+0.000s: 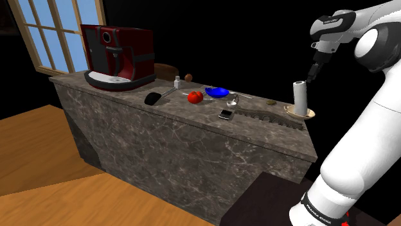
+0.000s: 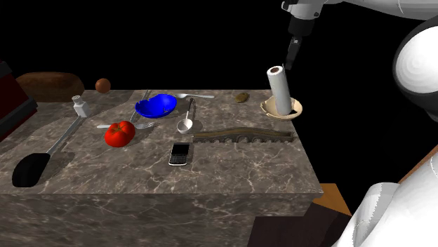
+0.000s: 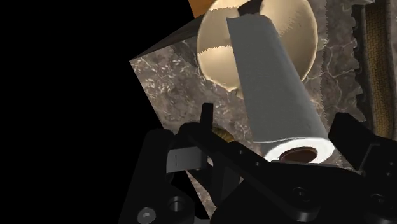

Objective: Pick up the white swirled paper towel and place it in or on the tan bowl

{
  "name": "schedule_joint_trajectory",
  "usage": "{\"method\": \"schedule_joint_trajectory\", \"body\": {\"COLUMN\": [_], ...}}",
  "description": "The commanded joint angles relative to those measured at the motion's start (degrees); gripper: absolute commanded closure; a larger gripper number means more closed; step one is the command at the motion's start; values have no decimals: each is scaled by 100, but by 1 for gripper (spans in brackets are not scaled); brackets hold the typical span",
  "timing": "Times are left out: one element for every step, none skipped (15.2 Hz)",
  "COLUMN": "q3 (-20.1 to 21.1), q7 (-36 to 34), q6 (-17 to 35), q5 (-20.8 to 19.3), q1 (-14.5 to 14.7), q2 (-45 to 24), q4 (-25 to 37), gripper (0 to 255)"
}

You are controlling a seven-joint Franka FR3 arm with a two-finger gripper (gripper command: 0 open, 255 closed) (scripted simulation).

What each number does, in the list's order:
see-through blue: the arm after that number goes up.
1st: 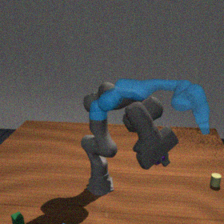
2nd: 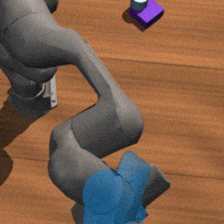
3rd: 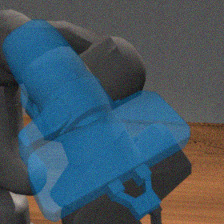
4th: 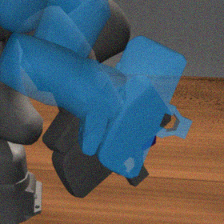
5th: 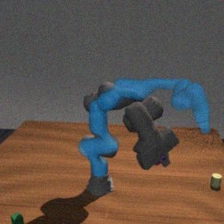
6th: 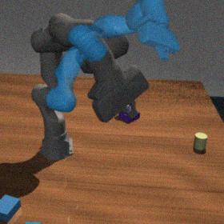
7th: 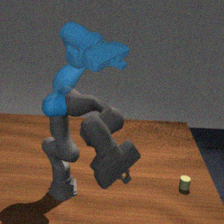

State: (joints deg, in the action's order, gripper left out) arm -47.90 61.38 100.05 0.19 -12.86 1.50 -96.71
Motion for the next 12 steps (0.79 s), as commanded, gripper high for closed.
{"method": "schedule_joint_trajectory", "body": {"q3": [0, -6, -16, -31, -46, -46, -46, -45, -45, -45, -45, -45], "q7": [0, 11, 28, 53, 79, 79, 79, 78, 79, 79, 79, 79], "q6": [0, -196, -395, -598, -761, -761, -761, -761, -761, -761, -761, -761], "q5": [0, 15, 41, 78, 116, 116, 116, 115, 116, 116, 116, 116], "q1": [0, -4, -12, -24, -38, -38, -38, -38, -38, -38, -38, -38], "q2": [0, -20, -53, -100, -148, -148, -148, -148, -148, -148, -148, -148], "q4": [0, 209, 431, 664, 858, 859, 859, 858, 858, 858, 859, 859], "gripper": [0, 0, 0, 0, 0, 0, 0, 0, 0, 0, 0, 0]}}
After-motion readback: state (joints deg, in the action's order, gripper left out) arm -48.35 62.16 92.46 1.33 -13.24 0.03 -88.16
